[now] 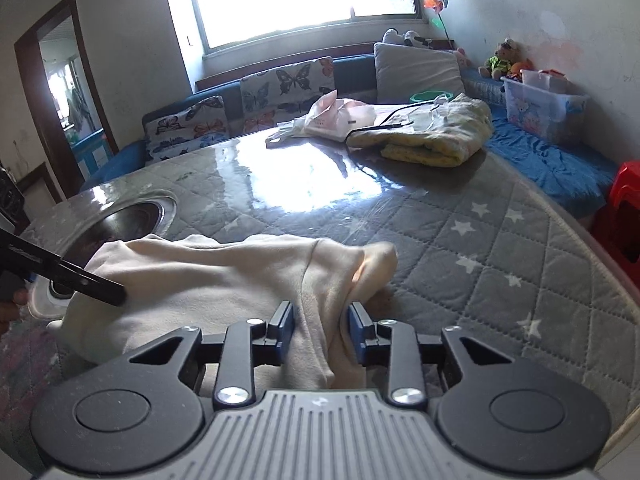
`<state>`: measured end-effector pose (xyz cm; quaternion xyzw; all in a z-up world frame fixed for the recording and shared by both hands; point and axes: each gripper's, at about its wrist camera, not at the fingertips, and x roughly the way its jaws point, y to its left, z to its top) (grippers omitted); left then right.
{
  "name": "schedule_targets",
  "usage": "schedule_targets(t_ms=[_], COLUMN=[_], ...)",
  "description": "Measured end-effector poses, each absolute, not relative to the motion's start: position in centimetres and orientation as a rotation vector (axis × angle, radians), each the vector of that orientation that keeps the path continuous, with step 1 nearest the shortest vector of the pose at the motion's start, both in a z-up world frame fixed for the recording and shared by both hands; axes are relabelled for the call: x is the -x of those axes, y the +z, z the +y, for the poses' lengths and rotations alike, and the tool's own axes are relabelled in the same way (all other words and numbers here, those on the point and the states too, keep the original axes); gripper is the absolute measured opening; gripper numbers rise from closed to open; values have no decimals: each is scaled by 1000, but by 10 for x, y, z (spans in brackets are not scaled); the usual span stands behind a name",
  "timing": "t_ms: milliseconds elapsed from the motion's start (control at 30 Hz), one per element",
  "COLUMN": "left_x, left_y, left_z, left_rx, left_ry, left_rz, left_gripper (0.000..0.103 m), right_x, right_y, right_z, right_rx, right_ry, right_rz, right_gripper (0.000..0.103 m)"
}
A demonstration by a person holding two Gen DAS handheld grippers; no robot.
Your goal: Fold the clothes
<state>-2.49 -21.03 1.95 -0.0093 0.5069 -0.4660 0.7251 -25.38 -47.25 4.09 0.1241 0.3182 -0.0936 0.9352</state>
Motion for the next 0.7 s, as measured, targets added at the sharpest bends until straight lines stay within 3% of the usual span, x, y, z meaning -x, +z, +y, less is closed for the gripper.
schedule_targets(t_ms=[67, 200, 267, 367, 700], left_x=[23, 21, 23, 31, 47], left_y=[25, 40, 49, 57, 49], left_z=[-203, -189, -191, -203, -266], left_rx=[-17, -25, -25, -29, -138], left_ry=[-990, -936, -938, -980, -1050], left_rz=[1085, 999, 944, 897, 857], left_gripper=[70, 67, 51, 44, 42], right_x=[256, 255, 248, 235, 187], right_y=[44, 56, 59, 59, 42], right_z=[-474, -471, -464, -454, -429], right_rx=[-248, -214, -188, -165, -92], right_ry=[-203, -223, -209, -177, -110], right_rz=[642, 586, 568, 563, 586], right_gripper=[30, 30, 31, 36, 36])
